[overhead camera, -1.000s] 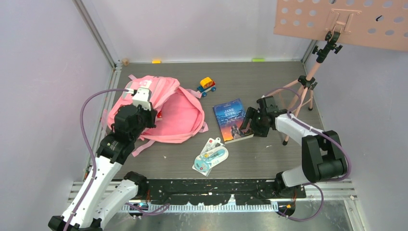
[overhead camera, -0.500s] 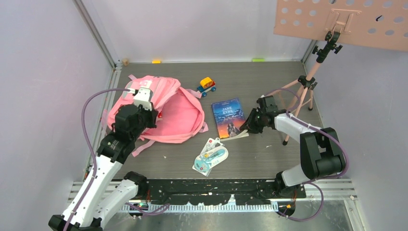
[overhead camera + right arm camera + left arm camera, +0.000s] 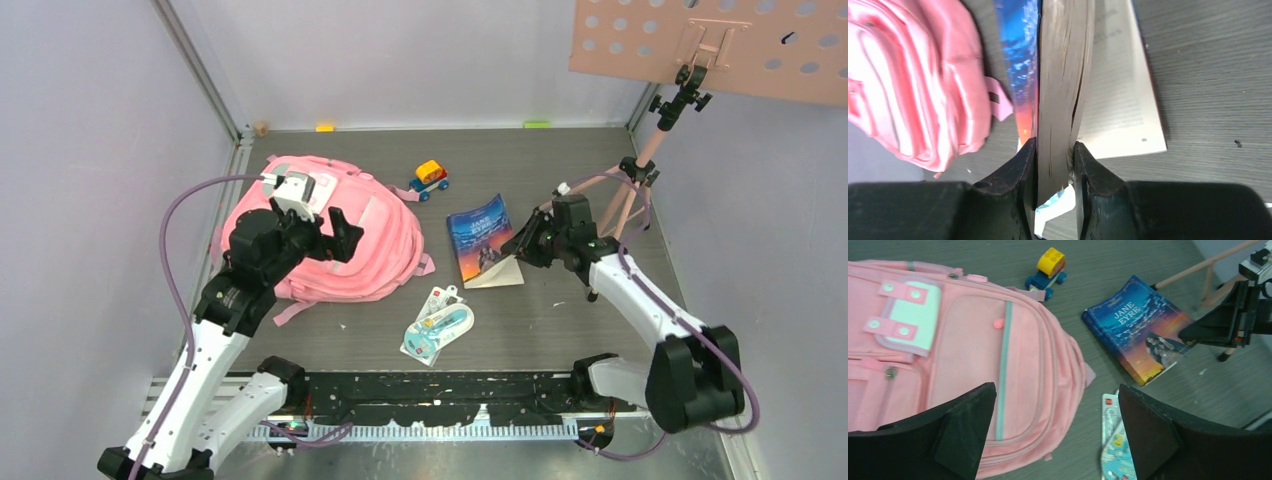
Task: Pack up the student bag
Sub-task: Pick up the book from the center of the board.
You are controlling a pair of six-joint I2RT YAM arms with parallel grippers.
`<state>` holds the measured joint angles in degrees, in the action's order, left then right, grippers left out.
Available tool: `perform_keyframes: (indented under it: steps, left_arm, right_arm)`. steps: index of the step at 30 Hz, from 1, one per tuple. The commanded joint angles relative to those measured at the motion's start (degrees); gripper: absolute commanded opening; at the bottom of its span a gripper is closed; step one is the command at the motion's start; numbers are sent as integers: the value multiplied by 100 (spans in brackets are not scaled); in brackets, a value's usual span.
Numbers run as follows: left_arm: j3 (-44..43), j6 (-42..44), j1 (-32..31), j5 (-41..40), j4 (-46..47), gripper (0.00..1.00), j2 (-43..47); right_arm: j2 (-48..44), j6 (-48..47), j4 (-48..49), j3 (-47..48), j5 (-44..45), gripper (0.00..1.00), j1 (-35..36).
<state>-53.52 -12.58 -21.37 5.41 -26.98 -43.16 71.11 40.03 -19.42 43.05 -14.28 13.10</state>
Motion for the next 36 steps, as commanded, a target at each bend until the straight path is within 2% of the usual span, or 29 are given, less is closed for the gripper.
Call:
perform_keyframes:
  steps: [1, 5, 9, 11, 19, 24, 31, 36]
  left_arm:
    - [-96, -1163, 10, 609, 520, 96, 130]
    - [286, -2464, 10, 1251, 1482, 97, 13]
    - [1101, -4131, -26, 1839, 3381, 97, -400]
    - [1366, -4640, -149, 1853, 4014, 96, -655]
    - [1465, -5401, -1020, 1380, 4841, 96, -1625]
    - [1666, -6122, -1079, 1318, 5664, 96, -2100]
    - [1984, -6408, -1098, 892, 5725, 96, -2159]
    - [2237, -6737, -1097, 639, 6153, 97, -2186]
  right_arm:
    - [-988, 432, 624, 245, 77, 1, -14]
    - [-1417, 582, 1016, 345, 1, 1, -10]
    - [-1617, 694, 1357, 434, -55, 1, -10]
    - [-1699, 811, 1625, 414, -83, 1, -10]
    - [-1760, 1106, 2758, 658, -1, 1, 182]
    - [-1576, 1101, 3248, 912, 204, 1, 639]
    - [-1348, 1031, 4022, 1114, 762, 1, 1468]
    - [-1131, 1188, 4454, 1171, 877, 1, 1843]
